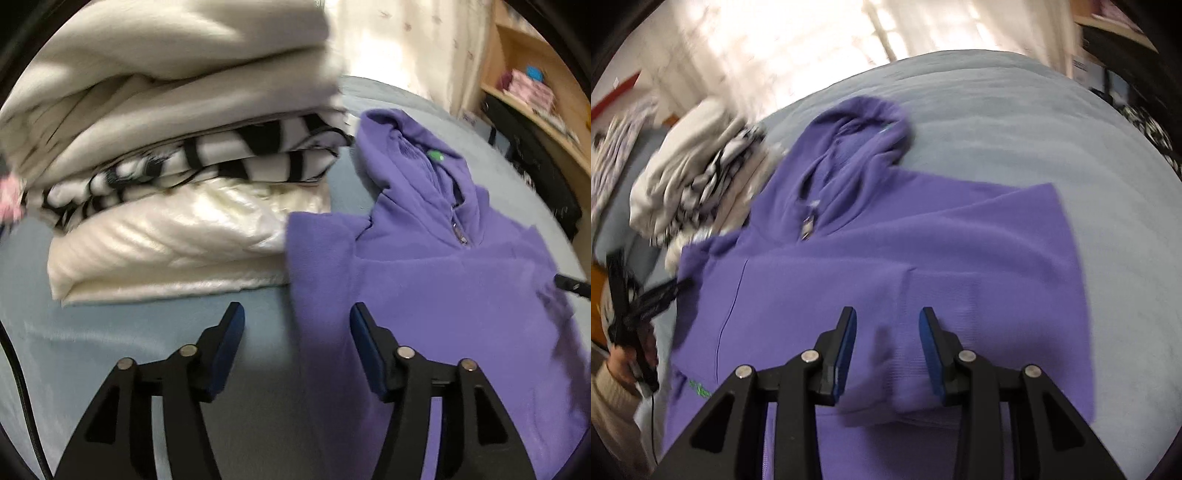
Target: Fold large clothes
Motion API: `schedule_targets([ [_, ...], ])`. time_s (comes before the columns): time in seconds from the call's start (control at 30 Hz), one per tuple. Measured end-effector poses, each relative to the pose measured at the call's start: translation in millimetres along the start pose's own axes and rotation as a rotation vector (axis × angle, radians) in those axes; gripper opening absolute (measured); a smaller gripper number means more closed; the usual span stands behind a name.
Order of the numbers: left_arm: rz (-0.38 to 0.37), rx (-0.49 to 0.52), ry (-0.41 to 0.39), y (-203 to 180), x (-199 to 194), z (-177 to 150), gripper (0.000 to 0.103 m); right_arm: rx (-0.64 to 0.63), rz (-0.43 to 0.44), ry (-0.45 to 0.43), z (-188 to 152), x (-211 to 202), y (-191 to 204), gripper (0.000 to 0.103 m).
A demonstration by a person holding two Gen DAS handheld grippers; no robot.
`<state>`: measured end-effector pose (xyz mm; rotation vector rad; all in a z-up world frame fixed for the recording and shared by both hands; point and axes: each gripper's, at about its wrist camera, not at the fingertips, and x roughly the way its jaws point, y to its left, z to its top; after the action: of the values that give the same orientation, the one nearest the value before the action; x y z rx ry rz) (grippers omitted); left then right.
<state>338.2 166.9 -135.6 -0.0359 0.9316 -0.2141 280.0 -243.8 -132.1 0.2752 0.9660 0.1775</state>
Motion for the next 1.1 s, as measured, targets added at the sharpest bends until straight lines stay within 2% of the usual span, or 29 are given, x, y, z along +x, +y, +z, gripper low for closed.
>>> schedule_targets([
  [0.1,-0.065,-0.082,0.044,11.0,-13.3,-8.0,0.066,0.059,-0.002,0.020,0.2,5.5,-20.8,0.035],
  [0.2,-0.110,-0.094,0.091,5.8,-15.9,-20.7,0.066,0.097,0.019,0.072,-3.1,21.8,-28.2,0.035],
  [0.27,-0.111,-0.071,0.122,-4.4,-12.8,-31.9,0.066,0.082,-0.003,0.057,-4.6,22.6,-24.9,0.035],
  [0.37,-0.063,-0.042,0.145,-16.8,-7.5,-50.1,0.066,0.091,-0.019,0.042,-3.2,21.3,-22.6,0.035],
  [0.4,-0.051,-0.045,0.147,-18.6,-4.8,-53.1,0.059,0.098,-0.012,0.037,-2.6,19.5,-24.0,0.035],
  [0.43,-0.041,-0.054,0.145,-20.2,-1.3,-57.4,0.041,0.103,-0.012,0.032,-2.3,17.1,-26.4,0.035],
  [0.47,-0.065,-0.069,0.141,-20.8,0.3,-59.1,0.028,0.106,-0.020,0.029,-1.5,15.7,-28.2,0.035],
  [0.57,-0.056,-0.067,0.100,-25.0,-2.7,-62.4,0.017,0.130,-0.051,0.031,-1.4,15.8,-38.9,0.035],
  [0.67,-0.028,-0.020,0.063,-30.0,-8.0,-63.5,0.014,0.174,-0.021,0.036,-1.6,22.3,-47.8,0.035],
  [0.73,-0.024,-0.027,0.046,-26.6,-10.1,-60.7,0.013,0.167,-0.011,0.028,0.1,28.1,-43.9,0.037],
  [0.77,-0.019,-0.035,0.038,-25.0,-11.5,-60.0,0.012,0.151,0.001,0.030,0.9,31.3,-40.0,0.034],
  [0.8,-0.013,-0.043,0.029,-21.8,-15.0,-59.7,0.012,0.115,0.013,0.032,2.9,34.1,-31.9,0.010],
  [0.83,-0.008,-0.052,0.015,-16.2,-21.4,-61.7,0.012,0.084,0.011,0.019,4.6,33.0,-23.8,0.004],
  [0.93,-0.001,-0.045,0.013,-12.4,-21.2,-67.3,0.012,0.010,-0.014,-0.107,9.4,20.6,-4.4,0.004],
  [0.97,0.008,-0.043,0.020,-12.9,-17.1,-69.6,0.012,0.012,-0.032,-0.116,10.3,23.0,-4.4,0.004],
  [1.0,0.011,-0.046,0.023,-15.1,-11.8,-69.4,0.012,0.012,-0.074,-0.107,10.7,30.5,-6.5,0.004],
  [1.03,0.015,-0.053,0.026,-15.4,-9.8,-70.1,0.014,0.009,-0.135,-0.056,9.2,46.4,-9.9,0.004],
  [1.07,0.021,-0.062,0.027,-15.1,-9.3,-69.5,0.020,0.019,-0.136,-0.024,7.5,54.1,-13.0,0.005],
  [1.1,0.028,-0.073,0.032,-14.4,-9.9,-68.5,0.025,0.031,-0.134,-0.030,6.7,52.4,-14.5,0.006],
])
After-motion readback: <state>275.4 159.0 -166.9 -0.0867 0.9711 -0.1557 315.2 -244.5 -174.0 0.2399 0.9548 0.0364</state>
